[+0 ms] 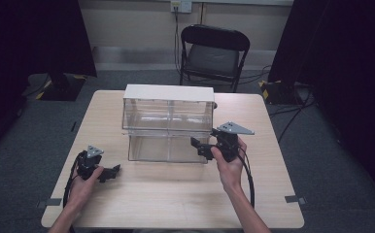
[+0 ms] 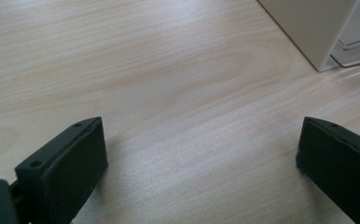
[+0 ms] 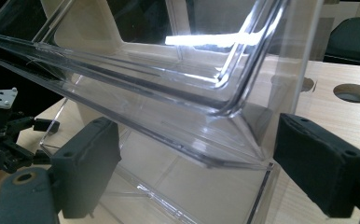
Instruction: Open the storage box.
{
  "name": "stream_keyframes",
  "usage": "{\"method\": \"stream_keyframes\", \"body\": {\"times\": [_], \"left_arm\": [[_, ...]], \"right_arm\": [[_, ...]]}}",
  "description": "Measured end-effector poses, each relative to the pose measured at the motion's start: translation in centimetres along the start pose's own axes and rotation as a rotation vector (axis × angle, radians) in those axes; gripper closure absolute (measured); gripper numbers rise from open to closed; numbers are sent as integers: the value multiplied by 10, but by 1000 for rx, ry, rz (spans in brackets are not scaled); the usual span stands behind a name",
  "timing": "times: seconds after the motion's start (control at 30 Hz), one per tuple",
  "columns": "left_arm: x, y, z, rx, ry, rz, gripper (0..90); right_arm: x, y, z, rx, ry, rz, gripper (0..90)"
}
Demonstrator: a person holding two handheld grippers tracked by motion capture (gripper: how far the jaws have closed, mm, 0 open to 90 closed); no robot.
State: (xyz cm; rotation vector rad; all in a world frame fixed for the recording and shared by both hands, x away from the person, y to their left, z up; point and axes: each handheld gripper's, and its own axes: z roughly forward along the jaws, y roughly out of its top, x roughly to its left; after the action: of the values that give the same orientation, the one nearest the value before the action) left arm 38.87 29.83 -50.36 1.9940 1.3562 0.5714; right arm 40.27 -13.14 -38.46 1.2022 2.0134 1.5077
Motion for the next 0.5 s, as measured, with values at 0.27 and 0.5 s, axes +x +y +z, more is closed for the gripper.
{"method": "stream_keyframes", "body": {"times": [0.27,0.5], "left_arm": [[0,0,0,0,0,0,13],[0,0,0,0,0,0,13]], "right_arm": [[0,0,0,1,0,2,140],[0,0,0,-1,0,6,140]]}}
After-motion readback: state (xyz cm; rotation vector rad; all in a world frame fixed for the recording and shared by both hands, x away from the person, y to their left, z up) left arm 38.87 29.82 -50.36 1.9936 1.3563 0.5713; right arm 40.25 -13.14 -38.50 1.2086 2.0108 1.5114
